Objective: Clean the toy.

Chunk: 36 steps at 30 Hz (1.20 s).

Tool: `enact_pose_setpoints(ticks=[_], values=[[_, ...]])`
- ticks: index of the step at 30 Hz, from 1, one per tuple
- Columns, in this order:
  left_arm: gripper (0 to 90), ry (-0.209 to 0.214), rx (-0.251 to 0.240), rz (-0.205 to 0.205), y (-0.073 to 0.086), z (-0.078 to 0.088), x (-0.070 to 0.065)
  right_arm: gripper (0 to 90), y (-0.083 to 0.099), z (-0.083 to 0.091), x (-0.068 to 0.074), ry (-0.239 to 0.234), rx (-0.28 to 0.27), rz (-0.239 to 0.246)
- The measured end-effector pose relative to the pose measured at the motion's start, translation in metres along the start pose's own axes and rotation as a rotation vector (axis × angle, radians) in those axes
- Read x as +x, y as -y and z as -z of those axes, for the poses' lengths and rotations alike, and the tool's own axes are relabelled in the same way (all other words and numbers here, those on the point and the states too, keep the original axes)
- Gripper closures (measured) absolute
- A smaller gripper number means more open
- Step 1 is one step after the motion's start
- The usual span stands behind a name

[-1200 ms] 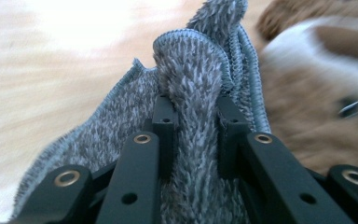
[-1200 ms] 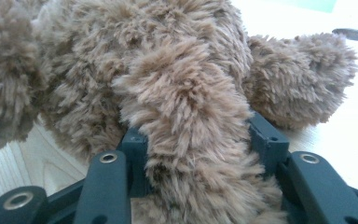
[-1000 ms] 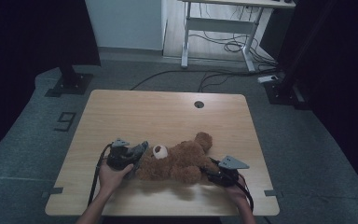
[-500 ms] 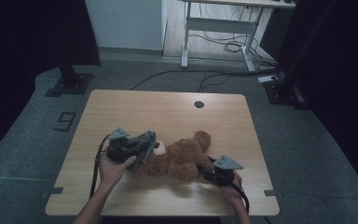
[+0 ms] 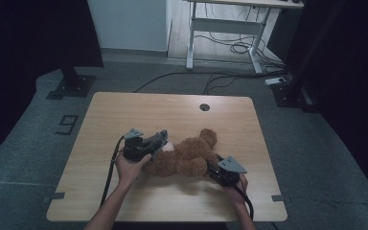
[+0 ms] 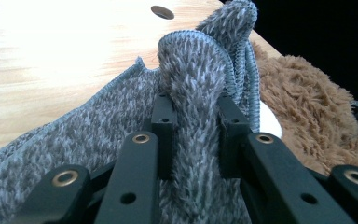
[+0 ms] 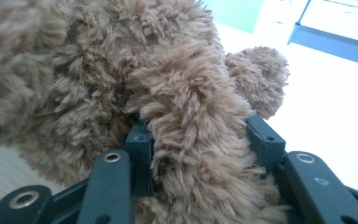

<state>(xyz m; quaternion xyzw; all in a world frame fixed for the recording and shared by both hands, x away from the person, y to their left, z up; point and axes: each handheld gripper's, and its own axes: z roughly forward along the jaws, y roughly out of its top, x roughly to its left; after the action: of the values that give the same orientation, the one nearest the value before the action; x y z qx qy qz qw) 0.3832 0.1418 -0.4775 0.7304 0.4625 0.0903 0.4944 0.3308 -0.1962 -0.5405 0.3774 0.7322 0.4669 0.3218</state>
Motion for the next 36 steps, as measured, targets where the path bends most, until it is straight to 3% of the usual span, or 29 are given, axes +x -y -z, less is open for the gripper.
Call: enact_pose_setpoints(ticks=[2,5,10,13,15,17,20,24,30,36], values=[[73.3,0.000,0.001,-0.012,0.000,-0.001,-0.002,53.7,0.001,0.002,-0.001,0.006,0.003,-0.002],[73.3,0.023,0.004,-0.029,0.003,0.005,-0.003,52.5,0.004,0.007,-0.002,-0.030,0.006,0.003],[73.0,0.070,0.001,-0.056,0.017,0.021,-0.005,38.2,0.005,0.022,-0.006,-0.127,0.036,-0.028],[72.9,0.086,-0.009,-0.060,0.025,0.027,-0.008,32.0,0.004,0.031,-0.013,-0.211,0.038,-0.089],[72.9,0.094,-0.016,-0.066,0.030,0.030,-0.010,33.9,0.003,0.036,-0.017,-0.248,0.037,-0.119],[72.9,0.094,-0.021,-0.079,0.033,0.032,-0.012,38.5,0.005,0.039,-0.018,-0.266,0.053,-0.101],[72.8,0.082,-0.023,-0.093,0.034,0.033,-0.015,42.2,0.007,0.037,-0.017,-0.278,0.086,-0.088],[71.1,0.074,-0.025,-0.088,0.028,0.040,-0.015,41.6,0.007,0.037,-0.016,-0.269,0.088,-0.087],[70.0,0.020,-0.052,-0.103,0.022,0.072,-0.007,39.2,0.006,0.038,-0.017,-0.247,0.071,-0.087],[67.1,-0.066,-0.019,-0.109,0.036,0.103,0.012,38.2,0.005,0.038,-0.018,-0.243,0.062,-0.088]])
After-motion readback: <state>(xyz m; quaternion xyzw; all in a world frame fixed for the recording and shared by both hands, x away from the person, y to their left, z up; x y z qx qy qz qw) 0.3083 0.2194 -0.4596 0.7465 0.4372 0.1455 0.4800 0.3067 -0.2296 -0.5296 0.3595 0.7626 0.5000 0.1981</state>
